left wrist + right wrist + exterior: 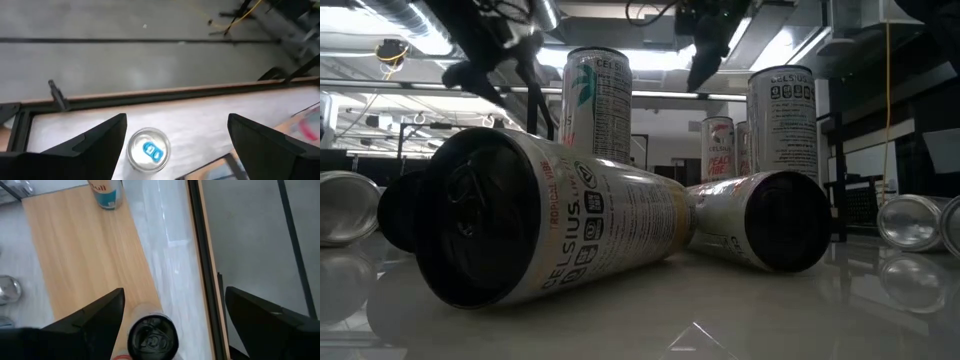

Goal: Place canned beverage on shelf
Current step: Put the blue soda can on the shelf aligned with the other blue soda can

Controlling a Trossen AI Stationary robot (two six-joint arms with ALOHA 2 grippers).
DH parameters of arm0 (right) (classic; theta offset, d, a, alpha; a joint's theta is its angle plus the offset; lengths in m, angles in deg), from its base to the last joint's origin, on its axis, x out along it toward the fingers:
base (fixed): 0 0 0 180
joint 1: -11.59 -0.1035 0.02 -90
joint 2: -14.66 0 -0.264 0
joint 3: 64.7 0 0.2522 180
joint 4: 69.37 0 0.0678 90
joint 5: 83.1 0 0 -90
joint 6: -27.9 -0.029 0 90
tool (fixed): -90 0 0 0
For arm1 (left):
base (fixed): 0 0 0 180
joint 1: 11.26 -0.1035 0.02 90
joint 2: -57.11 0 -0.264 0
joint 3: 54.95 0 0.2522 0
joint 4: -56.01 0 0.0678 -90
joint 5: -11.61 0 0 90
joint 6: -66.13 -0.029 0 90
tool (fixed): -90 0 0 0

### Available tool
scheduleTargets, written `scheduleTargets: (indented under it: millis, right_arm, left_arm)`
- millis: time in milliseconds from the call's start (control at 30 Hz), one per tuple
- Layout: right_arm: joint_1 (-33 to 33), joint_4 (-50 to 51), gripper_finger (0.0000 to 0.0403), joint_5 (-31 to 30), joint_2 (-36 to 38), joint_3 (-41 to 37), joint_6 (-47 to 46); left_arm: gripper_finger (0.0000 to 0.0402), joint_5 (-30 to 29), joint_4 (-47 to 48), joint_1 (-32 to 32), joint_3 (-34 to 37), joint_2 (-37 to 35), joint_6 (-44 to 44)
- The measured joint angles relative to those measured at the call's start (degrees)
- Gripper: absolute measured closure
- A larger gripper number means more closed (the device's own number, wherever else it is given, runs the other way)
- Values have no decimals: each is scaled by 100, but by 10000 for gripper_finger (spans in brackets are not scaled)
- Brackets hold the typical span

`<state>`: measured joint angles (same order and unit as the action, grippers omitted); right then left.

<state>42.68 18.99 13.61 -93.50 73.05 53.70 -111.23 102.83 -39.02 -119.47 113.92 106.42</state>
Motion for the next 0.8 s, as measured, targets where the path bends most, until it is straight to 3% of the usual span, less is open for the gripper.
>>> scheduleTargets:
  millis: [433, 800]
  right_arm:
    - [0, 1, 63, 43, 0, 2, 0]
    - [0, 2, 63, 43, -2, 2, 0]
  left_arm:
    - [61, 63, 211, -84, -2, 1465, 624]
    - [61, -81, 355, -86, -9, 1749, 1119]
